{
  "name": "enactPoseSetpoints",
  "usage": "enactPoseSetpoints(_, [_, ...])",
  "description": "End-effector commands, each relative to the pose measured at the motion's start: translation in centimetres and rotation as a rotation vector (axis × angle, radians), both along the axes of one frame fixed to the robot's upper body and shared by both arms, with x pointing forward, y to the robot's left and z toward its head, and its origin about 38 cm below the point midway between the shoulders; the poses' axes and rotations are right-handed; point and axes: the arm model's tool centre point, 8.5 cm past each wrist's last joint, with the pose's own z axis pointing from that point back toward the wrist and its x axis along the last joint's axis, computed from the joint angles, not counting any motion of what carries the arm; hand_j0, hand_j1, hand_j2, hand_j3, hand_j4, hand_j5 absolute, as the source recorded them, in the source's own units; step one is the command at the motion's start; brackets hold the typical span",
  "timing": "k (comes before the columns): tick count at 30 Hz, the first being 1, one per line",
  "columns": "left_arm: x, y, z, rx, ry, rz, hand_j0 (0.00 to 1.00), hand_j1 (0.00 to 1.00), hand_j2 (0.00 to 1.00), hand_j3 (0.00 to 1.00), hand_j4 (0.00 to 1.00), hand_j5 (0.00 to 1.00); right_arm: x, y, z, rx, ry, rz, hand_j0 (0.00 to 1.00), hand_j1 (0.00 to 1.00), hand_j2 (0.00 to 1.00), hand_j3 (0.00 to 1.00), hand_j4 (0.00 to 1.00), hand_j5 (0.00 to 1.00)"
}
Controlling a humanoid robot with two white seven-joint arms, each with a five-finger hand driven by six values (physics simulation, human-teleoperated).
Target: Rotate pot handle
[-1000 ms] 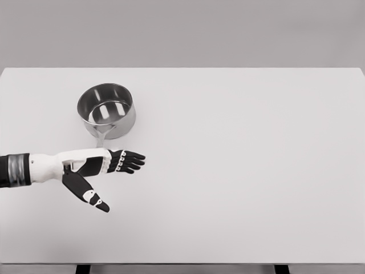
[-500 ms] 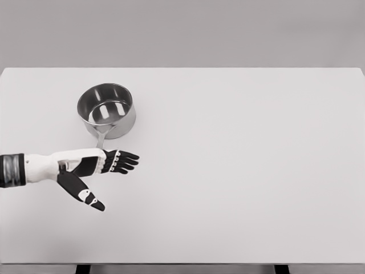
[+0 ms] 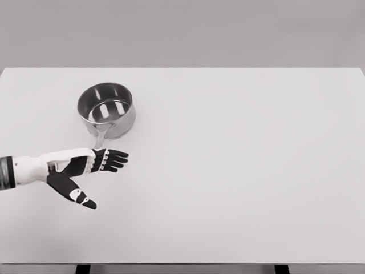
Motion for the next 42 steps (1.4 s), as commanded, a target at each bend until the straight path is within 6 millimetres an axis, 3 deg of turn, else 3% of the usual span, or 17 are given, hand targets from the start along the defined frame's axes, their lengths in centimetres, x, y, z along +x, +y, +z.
enactPoseSetpoints(1, [0.2,0.4,0.4,0.002,-0.008,0.012,1.0,1.0,1.0,1.0,1.0,1.0,0.0,0.0,0.0,0.0,0.0,-0.001,1.0,1.0,1.0,1.0,1.0,1.0])
enactPoseSetpoints(6, [0.2,0.7,0.1,0.009,-0.002,0.019,1.0,1.0,1.0,1.0,1.0,1.0,-0.1,0.0,0.0,0.001,0.001,0.0,1.0,1.0,1.0,1.0,1.0,1.0])
enactPoseSetpoints(42, [0.3,8.6,0.2,0.193,-0.024,0.181,1.0,1.0,1.0,1.0,1.0,1.0,0.0,0.0,0.0,0.0,0.0,0.001,1.0,1.0,1.0,1.0,1.0,1.0])
